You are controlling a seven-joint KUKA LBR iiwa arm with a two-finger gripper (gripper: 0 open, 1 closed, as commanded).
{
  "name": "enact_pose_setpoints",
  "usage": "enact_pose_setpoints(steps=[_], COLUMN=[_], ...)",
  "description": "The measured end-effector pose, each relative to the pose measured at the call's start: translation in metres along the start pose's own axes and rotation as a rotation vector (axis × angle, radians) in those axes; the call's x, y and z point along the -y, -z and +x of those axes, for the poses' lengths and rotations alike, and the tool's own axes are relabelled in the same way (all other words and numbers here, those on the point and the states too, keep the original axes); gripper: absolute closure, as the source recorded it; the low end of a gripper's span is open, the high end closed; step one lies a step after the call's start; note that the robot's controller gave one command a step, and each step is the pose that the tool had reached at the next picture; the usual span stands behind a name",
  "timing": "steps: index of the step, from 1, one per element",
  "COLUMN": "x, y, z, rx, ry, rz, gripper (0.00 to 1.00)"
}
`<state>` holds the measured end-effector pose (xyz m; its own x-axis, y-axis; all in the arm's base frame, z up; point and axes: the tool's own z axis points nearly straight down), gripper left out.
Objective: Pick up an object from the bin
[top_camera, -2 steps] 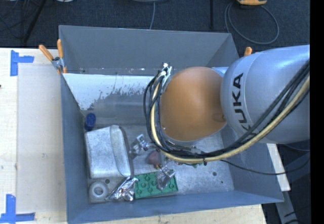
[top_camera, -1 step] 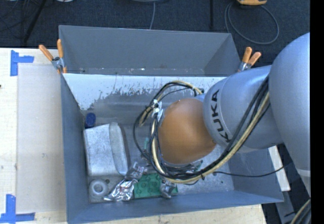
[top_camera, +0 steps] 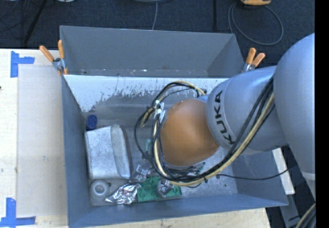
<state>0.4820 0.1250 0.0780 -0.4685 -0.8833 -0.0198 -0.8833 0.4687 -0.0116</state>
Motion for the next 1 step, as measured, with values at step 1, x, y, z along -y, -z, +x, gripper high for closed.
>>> enact_pose_setpoints(steps=[1], x=[0.0232], y=[0.1641], z=[0.0086], rx=[-0.015], ry=[0.127], rz=[-0.008], gripper=[1.0])
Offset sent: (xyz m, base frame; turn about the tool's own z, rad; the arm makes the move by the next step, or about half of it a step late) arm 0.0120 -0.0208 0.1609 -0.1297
